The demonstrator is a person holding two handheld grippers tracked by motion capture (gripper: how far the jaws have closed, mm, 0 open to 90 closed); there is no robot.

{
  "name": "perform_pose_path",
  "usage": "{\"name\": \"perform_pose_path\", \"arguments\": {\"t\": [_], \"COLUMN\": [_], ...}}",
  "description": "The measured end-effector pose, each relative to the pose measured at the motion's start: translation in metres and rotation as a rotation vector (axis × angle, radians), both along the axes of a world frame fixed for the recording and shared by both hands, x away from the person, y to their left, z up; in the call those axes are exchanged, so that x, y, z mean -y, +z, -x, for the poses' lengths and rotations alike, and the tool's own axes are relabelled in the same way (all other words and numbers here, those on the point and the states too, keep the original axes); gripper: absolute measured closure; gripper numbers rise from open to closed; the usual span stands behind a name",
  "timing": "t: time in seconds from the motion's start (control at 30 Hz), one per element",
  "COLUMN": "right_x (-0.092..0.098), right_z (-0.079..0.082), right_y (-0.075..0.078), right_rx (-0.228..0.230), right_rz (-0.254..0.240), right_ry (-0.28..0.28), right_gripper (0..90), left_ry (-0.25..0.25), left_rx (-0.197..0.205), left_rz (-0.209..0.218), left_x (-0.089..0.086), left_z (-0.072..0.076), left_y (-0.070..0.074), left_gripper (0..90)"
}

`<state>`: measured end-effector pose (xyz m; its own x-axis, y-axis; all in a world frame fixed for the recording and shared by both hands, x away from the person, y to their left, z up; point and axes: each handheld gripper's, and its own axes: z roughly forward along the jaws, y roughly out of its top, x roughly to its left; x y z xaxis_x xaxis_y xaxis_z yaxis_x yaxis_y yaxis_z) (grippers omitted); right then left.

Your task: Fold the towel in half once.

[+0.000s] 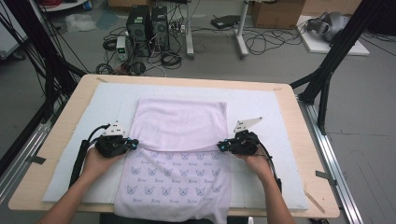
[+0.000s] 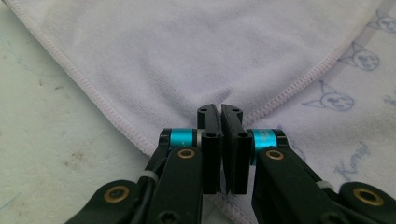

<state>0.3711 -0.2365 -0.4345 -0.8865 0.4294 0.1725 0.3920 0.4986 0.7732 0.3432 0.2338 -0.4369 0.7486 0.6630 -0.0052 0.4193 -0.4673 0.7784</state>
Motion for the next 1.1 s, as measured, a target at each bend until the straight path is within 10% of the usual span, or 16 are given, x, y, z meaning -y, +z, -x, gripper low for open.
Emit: {"name": "perform_pose_path", "arguments": {"t": [0.3,0.53,0.7,1.1], "right_x": [0.015,0.014,0.015,0.013], "right_z": [0.018,0.070,0.111,0.037], "right_y": [0.036,0.048,0.041,0.037], "right_rx": [0.087,0.112,0.050,0.045], "right_rz": [-0.014,-0.004,-0.011,0.024], "right_ry": [0.010,0.091,0.171,-0.050], "right_gripper": [85.3,85.4,78.7,53.6], "left_ry": [-0.029,-0.083,-0.110,-0.054], "left_rx": [0.058,0.065,0.064,0.079], "left_rz": [0.045,0.016,0.000,0.002], "left_x": [0.000,-0.006,-0.015,-0.008], "left_z": [0.019,0.080,0.117,0.045], "left_y": [0.041,0.043,0.041,0.040], "left_gripper": [86.4,86.4,75.6,57.2]}}
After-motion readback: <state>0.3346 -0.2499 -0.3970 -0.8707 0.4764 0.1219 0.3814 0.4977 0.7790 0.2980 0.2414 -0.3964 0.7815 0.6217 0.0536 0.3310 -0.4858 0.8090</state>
